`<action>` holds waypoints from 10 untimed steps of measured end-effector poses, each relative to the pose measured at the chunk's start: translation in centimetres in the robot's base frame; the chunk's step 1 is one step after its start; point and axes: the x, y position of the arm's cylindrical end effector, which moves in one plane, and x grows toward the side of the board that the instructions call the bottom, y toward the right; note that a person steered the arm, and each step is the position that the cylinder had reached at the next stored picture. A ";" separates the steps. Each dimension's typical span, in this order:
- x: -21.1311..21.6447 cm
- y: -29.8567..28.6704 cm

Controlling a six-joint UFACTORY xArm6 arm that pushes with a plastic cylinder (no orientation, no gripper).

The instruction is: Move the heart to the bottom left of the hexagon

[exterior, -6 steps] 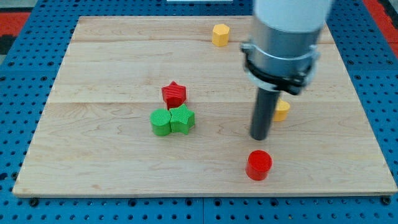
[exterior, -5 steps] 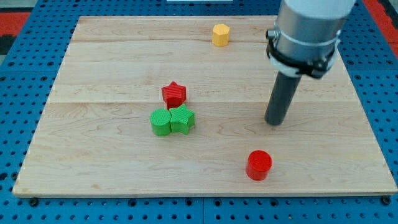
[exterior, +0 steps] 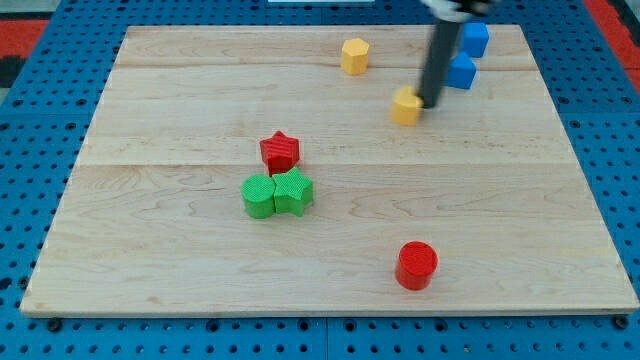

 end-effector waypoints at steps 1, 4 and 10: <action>4.6 6.0; -5.7 -3.8; 17.8 13.4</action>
